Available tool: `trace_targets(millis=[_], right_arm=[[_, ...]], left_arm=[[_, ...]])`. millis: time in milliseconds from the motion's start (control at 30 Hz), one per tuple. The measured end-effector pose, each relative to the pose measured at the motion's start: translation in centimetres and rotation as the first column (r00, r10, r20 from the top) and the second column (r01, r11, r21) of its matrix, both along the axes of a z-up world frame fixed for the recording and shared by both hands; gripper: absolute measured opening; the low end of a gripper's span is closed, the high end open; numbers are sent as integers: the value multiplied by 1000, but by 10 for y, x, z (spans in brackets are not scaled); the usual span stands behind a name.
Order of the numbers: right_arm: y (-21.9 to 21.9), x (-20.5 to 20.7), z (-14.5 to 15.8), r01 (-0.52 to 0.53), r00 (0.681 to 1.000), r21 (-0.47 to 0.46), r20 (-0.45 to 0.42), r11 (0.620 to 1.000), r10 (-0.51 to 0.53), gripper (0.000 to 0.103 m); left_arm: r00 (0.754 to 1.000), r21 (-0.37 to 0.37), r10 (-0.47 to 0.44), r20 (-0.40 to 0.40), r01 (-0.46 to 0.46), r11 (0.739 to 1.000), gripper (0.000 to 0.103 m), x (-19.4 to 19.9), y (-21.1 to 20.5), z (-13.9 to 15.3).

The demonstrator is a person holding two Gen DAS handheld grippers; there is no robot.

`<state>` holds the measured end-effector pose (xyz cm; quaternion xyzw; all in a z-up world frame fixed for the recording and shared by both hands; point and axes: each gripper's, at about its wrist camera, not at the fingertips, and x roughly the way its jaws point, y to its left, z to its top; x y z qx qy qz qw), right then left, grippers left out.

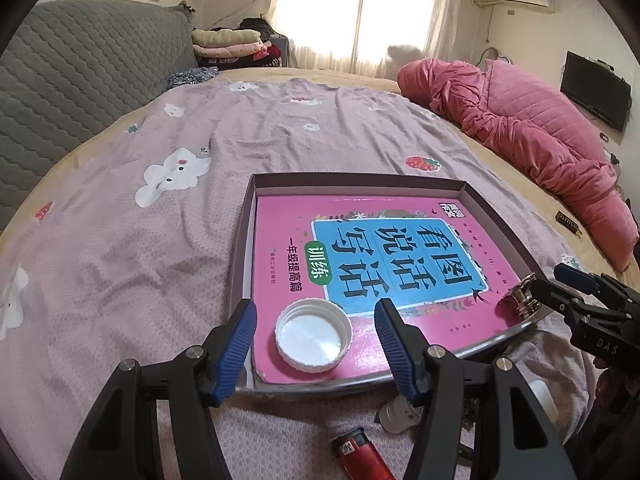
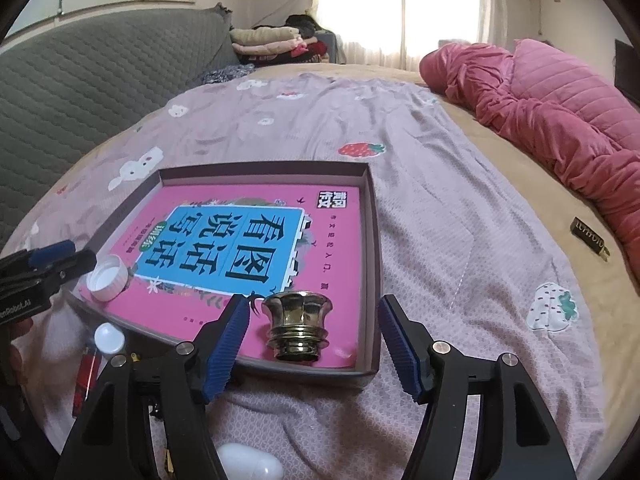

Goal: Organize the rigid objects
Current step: 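Withdraw both open tools from the tray back toward the loose items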

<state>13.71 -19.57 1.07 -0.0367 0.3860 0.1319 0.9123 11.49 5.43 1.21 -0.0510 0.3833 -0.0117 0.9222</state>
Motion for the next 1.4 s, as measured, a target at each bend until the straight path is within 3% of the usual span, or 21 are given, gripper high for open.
trace_targets(millis=[667,1400], right_arm=[[-16,-11,21,31,997,73,66,997,-35,73],[-17,-45,28,6,996,41,91,999,-9,74]], left_arm=[[999,21,18,27,-19,1000,61,-33,-10,15],[999,26,29,19,-30,999,61,-69,-10,23]])
